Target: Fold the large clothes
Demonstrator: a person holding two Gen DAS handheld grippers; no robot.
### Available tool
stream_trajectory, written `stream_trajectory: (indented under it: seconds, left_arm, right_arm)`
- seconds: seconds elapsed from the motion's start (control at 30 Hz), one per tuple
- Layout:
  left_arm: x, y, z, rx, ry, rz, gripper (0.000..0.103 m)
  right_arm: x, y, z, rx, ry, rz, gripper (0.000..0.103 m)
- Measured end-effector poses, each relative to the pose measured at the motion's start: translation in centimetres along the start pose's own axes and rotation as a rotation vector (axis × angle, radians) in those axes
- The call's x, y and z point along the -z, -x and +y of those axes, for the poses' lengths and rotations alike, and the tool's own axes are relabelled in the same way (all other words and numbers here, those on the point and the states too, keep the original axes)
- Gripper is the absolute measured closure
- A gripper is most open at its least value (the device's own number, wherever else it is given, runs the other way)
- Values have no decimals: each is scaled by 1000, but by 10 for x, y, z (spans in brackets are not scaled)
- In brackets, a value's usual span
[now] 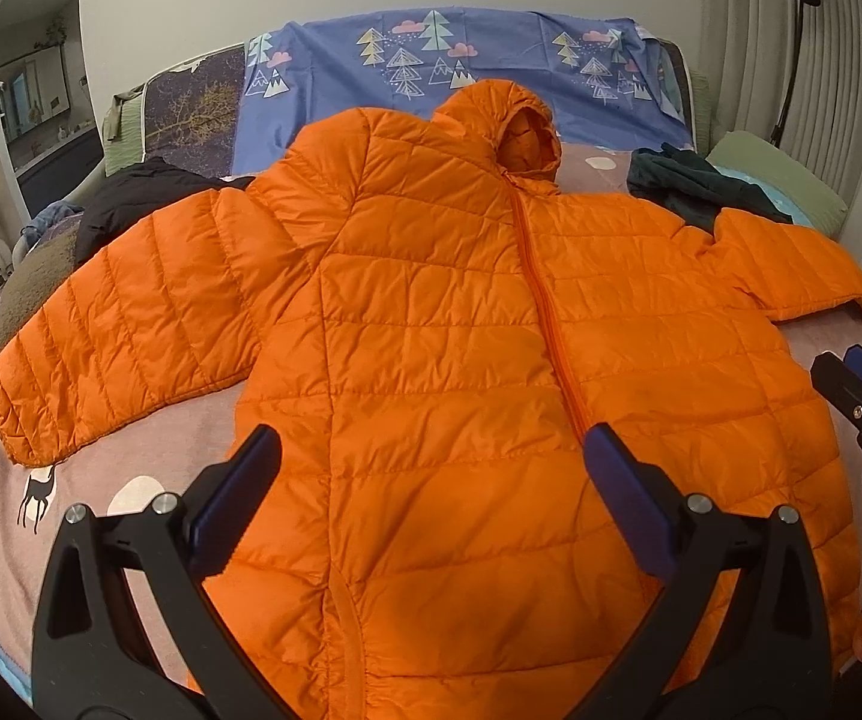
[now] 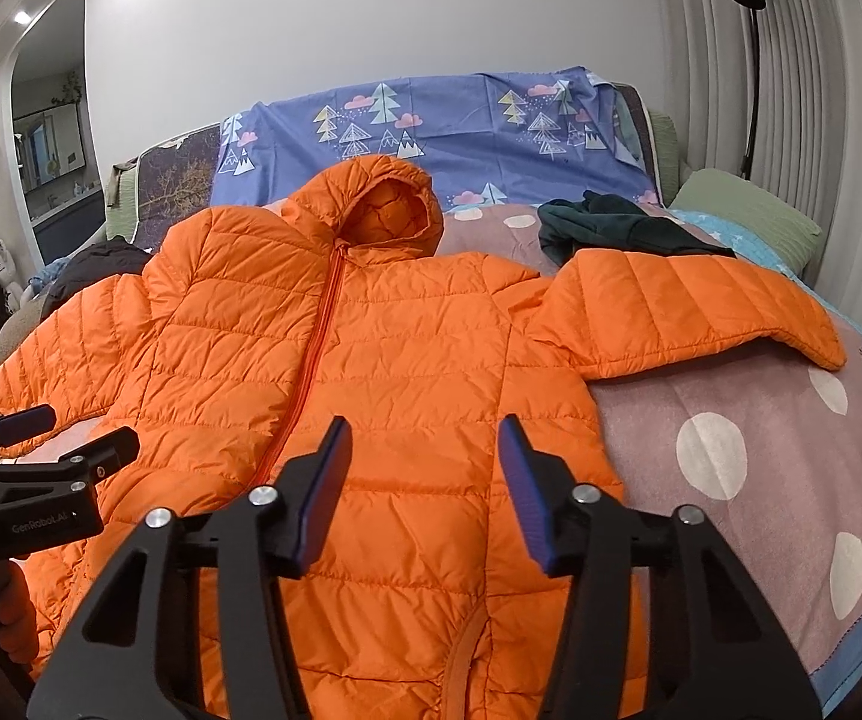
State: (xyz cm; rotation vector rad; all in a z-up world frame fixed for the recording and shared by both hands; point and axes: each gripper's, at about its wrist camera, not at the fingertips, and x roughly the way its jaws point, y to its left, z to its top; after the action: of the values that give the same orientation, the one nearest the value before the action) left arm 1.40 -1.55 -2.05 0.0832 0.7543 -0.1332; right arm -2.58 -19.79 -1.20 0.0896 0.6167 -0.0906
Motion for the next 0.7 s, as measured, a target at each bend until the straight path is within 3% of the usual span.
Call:
stream_trajectory:
  seconds: [0.33,0.5,0.7]
  left_arm:
    - [-1,1,4,-4,15,-2,2]
    - [-1,2,2,-16,6,-4,2]
    - [3,4,7,27,32,-11,2]
  right_arm:
    - [4,-13,0,-37,-12,70,59]
    - [6,-10,-5,-37,-32,57,71]
    - [6,-9,-4,-34,5,45,75]
